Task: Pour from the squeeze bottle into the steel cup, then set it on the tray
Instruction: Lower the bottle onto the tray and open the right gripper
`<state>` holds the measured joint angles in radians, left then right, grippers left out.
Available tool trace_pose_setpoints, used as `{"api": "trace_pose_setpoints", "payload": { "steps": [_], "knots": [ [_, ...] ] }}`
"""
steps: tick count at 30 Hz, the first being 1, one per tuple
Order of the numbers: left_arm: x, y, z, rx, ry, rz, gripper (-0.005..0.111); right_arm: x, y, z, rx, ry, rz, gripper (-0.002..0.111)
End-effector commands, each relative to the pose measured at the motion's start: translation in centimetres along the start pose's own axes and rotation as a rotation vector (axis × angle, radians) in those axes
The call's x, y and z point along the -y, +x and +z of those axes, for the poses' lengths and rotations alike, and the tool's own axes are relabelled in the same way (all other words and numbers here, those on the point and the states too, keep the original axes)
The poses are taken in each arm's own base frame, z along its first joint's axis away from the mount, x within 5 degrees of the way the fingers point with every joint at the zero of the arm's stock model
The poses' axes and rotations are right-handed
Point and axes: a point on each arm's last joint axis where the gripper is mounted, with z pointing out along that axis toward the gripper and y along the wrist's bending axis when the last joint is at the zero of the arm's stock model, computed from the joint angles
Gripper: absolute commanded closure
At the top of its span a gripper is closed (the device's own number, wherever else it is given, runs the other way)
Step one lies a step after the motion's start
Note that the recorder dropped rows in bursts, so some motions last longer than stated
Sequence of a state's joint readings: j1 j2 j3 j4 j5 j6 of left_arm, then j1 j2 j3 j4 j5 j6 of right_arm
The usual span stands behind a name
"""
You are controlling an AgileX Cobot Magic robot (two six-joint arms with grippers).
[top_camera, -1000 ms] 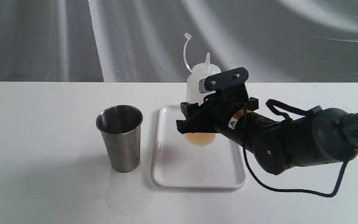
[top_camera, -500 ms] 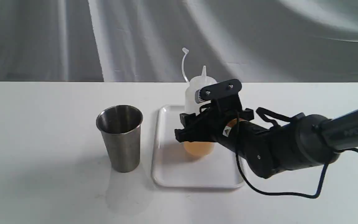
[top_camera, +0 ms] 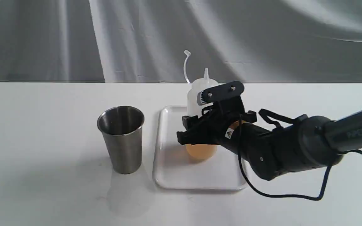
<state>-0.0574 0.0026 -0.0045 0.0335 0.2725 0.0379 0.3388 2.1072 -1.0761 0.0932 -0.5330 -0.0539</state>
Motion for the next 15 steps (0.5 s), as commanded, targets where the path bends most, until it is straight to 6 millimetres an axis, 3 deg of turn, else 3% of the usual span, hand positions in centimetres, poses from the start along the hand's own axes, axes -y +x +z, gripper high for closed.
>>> {"api": "trace_pose_setpoints", "payload": {
  "steps": [1, 15],
  "knots": [
    [0.04, 0.07, 0.02, 0.005, 0.006, -0.001, 0.107, 0.09, -0.74, -0.02, 0.039, 0.005, -0.004, 0.094],
    [0.04, 0.07, 0.02, 0.005, 0.006, -0.005, 0.107, 0.05, -0.09, -0.02, -0.033, 0.0, -0.004, 0.094]
  ]
}}
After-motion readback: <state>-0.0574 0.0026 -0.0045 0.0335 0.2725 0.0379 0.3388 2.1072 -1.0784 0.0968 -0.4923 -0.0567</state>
